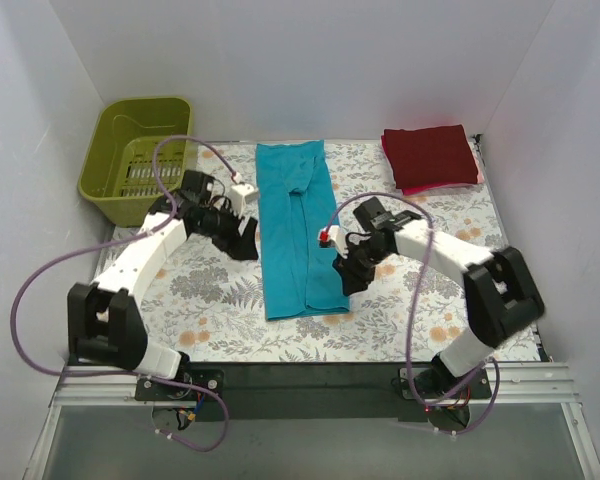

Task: Fold and stack the t-shirts
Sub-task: Fold the tshirt

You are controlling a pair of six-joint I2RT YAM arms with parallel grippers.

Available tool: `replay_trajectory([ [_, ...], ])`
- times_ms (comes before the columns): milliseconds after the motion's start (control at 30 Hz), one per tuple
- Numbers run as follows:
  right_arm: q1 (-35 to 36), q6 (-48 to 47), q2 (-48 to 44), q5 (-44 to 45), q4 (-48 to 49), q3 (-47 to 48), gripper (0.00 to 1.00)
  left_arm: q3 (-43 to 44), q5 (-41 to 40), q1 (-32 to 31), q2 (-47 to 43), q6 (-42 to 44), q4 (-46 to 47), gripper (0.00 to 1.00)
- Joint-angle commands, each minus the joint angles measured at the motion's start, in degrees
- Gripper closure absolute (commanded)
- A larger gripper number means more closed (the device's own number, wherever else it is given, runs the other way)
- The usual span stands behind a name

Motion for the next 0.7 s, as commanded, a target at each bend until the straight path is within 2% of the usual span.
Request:
replay_trajectory([
  [0,-0.06,-12.21,-15.28,1.44,-0.79,-2.36,0.54,-8.37,3.74,-3.24,-9.95,13.72,-5.73,0.33],
  [33,-0.06,-14.15,-17.13,1.62,-0.88,-3.76,0.53,-10.83,3.39,-4.12,-14.76,15.13,-3.2,0.33],
  [67,0.2,-15.73,-19.94,1.53,-0.01,-4.47,0.53,-15.64,2.25,-6.48,-16.64,15.49,-1.52,0.33],
  [133,0.81,-17.77,-21.89,1.44,2.36,-7.27,0.52,-19.97,0.67,-9.12,-21.81,14.71,5.04,0.34],
  [167,2.21,-17.86,-22.86,1.7,4.72,-8.16,0.52,-24.0,-0.47,-11.83,-23.23,13.74,7.26,0.33],
  [267,6.51,-19.17,-23.65,3.54,7.99,-13.07,0.51,-28.51,-3.2,-17.11,-26.05,11.9,15.0,0.34],
  [500,13.91,-21.37,-26.03,9.96,27.75,-27.41,0.48,-38.79,-12.96,-26.8,-25.19,12.94,28.63,0.37],
  [667,14.35,-21.99,-23.49,10.4,30.23,-29.09,0.48,-40.65,-16.12,-29.44,-20.09,13.47,33.12,0.39],
])
